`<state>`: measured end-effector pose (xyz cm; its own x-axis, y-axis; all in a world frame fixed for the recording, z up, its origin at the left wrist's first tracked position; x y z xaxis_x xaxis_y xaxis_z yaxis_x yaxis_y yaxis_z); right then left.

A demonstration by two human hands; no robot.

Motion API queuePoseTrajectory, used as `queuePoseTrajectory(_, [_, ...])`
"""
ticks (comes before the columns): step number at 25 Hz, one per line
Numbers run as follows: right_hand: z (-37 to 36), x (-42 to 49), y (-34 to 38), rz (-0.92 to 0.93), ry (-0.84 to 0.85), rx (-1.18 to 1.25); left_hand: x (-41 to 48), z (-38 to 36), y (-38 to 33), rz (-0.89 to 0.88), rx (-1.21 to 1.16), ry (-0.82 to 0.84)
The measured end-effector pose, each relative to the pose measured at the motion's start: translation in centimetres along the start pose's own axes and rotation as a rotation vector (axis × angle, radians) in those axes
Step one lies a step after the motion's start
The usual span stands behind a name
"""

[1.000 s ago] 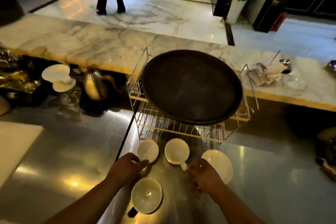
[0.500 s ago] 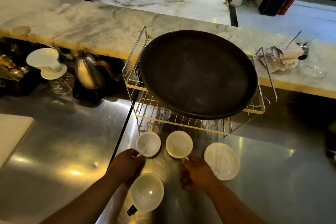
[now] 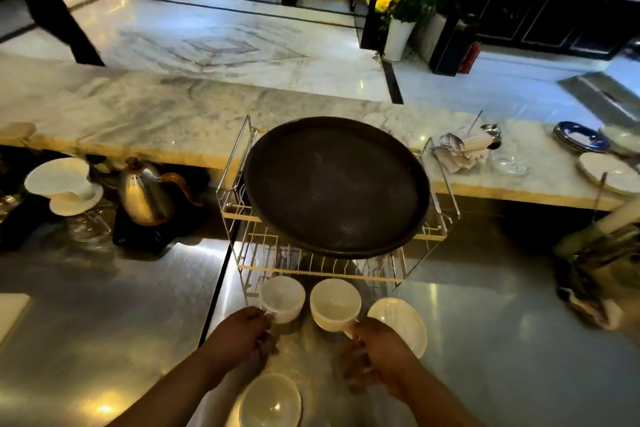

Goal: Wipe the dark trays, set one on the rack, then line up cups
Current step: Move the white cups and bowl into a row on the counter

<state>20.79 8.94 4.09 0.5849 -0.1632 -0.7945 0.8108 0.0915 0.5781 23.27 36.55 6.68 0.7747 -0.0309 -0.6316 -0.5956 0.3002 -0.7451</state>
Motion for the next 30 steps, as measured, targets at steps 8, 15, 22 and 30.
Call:
queuePoseTrajectory(8, [7.8, -4.6, -2.1, 0.018, -0.14, 0.124, -3.2, -5.6, -3.8, -0.057, 0.106, 0.084])
queuePoseTrajectory(15, [17.6, -7.6, -5.6, 0.09, -0.166, 0.159, -6.7, -15.2, -6.1, -0.102, 0.218, 0.054])
queuePoseTrajectory(22, [28.9, -8.6, -9.1, 0.142, -0.169, 0.179, -8.8, -25.2, -7.6, 0.001, 0.134, 0.048])
queuePoseTrajectory(30, [36.6, -7.9, -11.1, 0.155, -0.18, 0.238, -9.0, -33.0, -9.0, -0.046, 0.156, -0.022])
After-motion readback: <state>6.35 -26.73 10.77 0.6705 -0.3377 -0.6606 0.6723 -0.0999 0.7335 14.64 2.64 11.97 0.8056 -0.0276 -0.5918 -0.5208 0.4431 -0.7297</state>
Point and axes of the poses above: each hand's wrist, its own x-axis towards the middle knuckle, its own z-axis out of the back of the hand, y = z × x, the point moved 2 cm from there along x, towards the middle knuckle, and after that the axes turned 3 degrees about -y, right-handed, at the moved point
